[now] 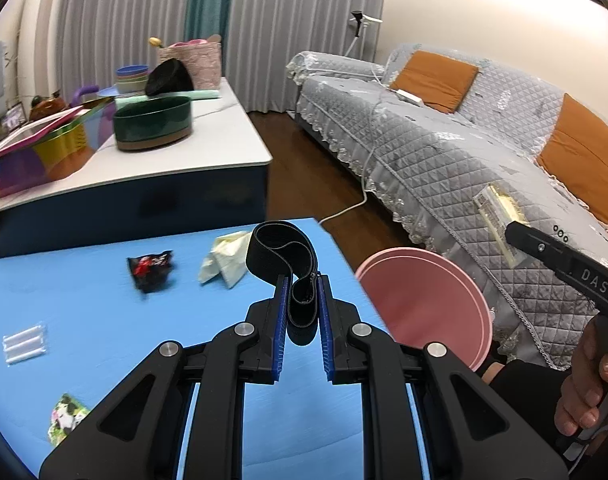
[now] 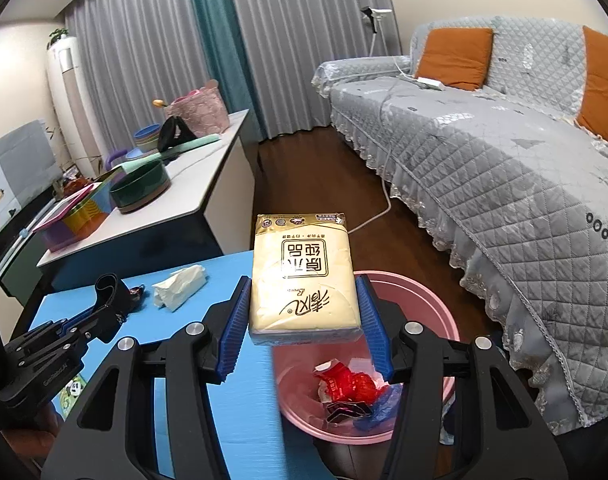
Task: Collect trash
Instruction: 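Lift the band and tissue pack and carry both tools over the pink bucket, then open both tools to drop the band and tissue pack into the bucket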
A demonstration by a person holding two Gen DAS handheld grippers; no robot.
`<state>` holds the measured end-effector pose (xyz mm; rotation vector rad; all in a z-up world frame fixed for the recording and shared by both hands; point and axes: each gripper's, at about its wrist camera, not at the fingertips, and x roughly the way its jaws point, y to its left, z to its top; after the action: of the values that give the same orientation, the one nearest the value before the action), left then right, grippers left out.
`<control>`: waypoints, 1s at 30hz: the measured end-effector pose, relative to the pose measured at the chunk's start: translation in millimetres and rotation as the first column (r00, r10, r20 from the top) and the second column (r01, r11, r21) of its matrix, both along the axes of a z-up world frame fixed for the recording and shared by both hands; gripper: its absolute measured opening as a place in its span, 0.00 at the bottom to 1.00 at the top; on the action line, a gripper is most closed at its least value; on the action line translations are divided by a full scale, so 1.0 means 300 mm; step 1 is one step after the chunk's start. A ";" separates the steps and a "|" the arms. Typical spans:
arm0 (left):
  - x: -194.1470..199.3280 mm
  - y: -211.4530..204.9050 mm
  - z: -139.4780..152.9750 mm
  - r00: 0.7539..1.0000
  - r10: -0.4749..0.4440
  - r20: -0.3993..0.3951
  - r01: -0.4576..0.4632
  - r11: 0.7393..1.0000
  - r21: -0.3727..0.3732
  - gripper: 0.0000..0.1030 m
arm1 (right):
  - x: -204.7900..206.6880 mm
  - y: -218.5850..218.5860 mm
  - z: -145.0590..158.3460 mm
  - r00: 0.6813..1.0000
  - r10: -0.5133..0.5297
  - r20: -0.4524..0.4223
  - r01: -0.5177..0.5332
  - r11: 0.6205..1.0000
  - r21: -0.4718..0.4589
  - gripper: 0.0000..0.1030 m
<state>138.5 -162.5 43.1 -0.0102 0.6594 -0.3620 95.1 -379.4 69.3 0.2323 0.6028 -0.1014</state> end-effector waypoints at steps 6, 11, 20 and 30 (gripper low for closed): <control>0.018 -0.077 -0.005 0.999 -0.044 0.001 0.044 0.999 -0.006 0.14 | 0.009 -0.067 -0.016 0.998 -0.055 -0.021 0.056 0.998 0.033 0.51; 0.040 -0.138 -0.008 0.996 -0.088 0.005 0.088 0.996 -0.006 0.14 | 0.018 -0.087 -0.016 0.997 -0.071 -0.027 0.072 0.997 0.035 0.51; 0.098 -0.253 -0.022 0.987 -0.158 0.004 0.158 0.987 -0.009 0.14 | 0.036 -0.124 -0.055 0.992 -0.107 -0.060 0.107 0.994 0.001 0.51; 0.149 -0.344 -0.066 0.975 -0.222 -0.015 0.222 0.975 -0.015 0.14 | 0.059 -0.140 -0.093 0.986 -0.142 -0.092 0.137 0.989 -0.058 0.51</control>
<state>183.2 -265.8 23.4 0.0486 0.6763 -0.5820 112.8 -421.5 41.5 0.2207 0.6784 -0.2639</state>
